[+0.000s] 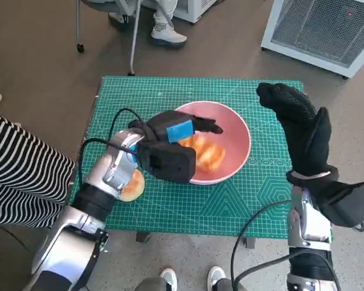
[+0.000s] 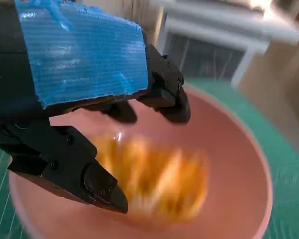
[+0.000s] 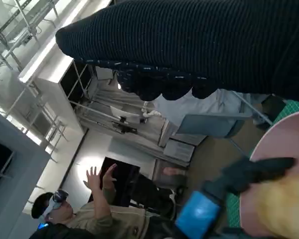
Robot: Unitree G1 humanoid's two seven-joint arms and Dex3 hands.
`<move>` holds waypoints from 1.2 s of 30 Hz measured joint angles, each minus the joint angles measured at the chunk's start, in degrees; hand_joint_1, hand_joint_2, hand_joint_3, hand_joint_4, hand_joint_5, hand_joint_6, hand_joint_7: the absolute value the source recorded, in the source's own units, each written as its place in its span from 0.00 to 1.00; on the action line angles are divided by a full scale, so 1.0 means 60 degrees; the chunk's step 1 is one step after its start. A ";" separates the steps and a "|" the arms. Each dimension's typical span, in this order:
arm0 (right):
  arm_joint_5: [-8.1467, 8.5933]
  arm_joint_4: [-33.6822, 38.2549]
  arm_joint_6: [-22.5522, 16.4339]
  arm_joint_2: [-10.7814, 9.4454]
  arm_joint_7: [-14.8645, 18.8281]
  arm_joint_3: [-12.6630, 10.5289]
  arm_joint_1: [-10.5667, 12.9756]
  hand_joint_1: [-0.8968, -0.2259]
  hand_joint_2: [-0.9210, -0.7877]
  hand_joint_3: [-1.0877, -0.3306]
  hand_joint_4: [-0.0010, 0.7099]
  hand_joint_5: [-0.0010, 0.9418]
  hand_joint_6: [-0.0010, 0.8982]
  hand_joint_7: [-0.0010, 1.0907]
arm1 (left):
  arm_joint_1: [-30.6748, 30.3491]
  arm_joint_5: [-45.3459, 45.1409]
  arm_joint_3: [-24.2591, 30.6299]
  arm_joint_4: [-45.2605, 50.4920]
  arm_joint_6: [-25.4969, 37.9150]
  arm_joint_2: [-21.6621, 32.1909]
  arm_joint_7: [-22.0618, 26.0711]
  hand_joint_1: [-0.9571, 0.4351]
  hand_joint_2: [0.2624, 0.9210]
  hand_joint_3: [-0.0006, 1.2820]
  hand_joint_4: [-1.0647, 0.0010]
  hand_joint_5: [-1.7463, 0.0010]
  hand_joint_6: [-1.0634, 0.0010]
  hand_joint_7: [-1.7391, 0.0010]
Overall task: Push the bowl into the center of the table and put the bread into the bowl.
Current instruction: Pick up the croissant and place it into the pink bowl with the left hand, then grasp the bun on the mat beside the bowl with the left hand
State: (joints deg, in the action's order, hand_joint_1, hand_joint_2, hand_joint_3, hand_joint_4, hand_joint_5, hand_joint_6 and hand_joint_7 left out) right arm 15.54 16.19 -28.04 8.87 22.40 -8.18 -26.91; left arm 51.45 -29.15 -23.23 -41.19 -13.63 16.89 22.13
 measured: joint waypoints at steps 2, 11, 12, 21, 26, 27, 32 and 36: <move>0.0000 -0.0011 0.0008 -0.0001 -0.0019 -0.0008 0.0035 0.11 0.00 0.45 0.36 0.01 0.03 0.56 | 0.0033 0.0000 -0.0007 -0.0117 0.0009 -0.0016 0.0038 0.52 0.77 0.00 0.85 1.00 0.73 0.99; -0.0012 -0.0116 0.0031 -0.0018 -0.0086 -0.0004 0.0126 0.12 0.00 0.44 0.36 0.01 0.03 0.55 | -0.0135 0.0464 0.0355 0.0415 -0.0082 0.0258 0.0413 0.51 0.76 0.00 0.89 1.00 0.74 1.00; -0.0012 -0.0126 0.0031 -0.0021 -0.0099 -0.0001 0.0135 0.12 0.00 0.44 0.36 0.01 0.03 0.55 | -0.0218 0.0577 0.0466 0.0624 -0.0102 0.0341 0.0503 0.51 0.76 0.00 0.89 1.00 0.74 1.00; -0.0012 -0.0283 0.0071 -0.0035 -0.0137 0.0034 0.0195 0.12 0.00 0.43 0.36 0.01 0.03 0.55 | -0.1387 0.1694 0.1829 0.3327 -0.0130 0.1739 0.1169 0.49 0.76 0.00 0.89 1.00 0.73 0.99; -0.0003 -0.0383 0.0126 -0.0018 -0.0138 0.0021 0.0231 0.12 0.00 0.43 0.36 0.01 0.03 0.54 | -0.2310 0.2419 0.2827 0.4895 -0.0040 0.2790 0.1607 0.48 0.76 0.00 0.89 1.00 0.72 0.99; -0.0004 -0.0405 0.0140 -0.0020 -0.0138 0.0026 0.0237 0.12 0.00 0.42 0.36 0.01 0.03 0.54 | -0.2499 0.2579 0.3050 0.5172 -0.0010 0.3017 0.1703 0.49 0.75 0.00 0.88 1.00 0.71 0.99; 0.0003 -0.0445 0.0148 -0.0019 -0.0138 0.0017 0.0255 0.12 0.00 0.42 0.36 0.01 0.04 0.54 | -0.3292 0.3169 0.3928 0.6109 0.0084 0.3883 0.2084 0.53 0.71 0.00 0.88 1.00 0.70 0.99; 0.0003 -0.0452 0.0152 -0.0027 -0.0137 0.0026 0.0262 0.12 0.00 0.42 0.36 0.01 0.04 0.54 | -0.3970 0.3471 0.4461 0.6665 0.0193 0.4451 0.2368 0.55 0.69 0.00 0.87 1.00 0.69 0.98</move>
State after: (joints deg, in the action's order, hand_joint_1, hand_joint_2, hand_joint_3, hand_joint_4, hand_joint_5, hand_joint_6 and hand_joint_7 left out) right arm 15.56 13.48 -27.13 8.71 21.57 -8.02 -25.33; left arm 27.63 -8.33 3.53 -1.19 -12.47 43.59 36.34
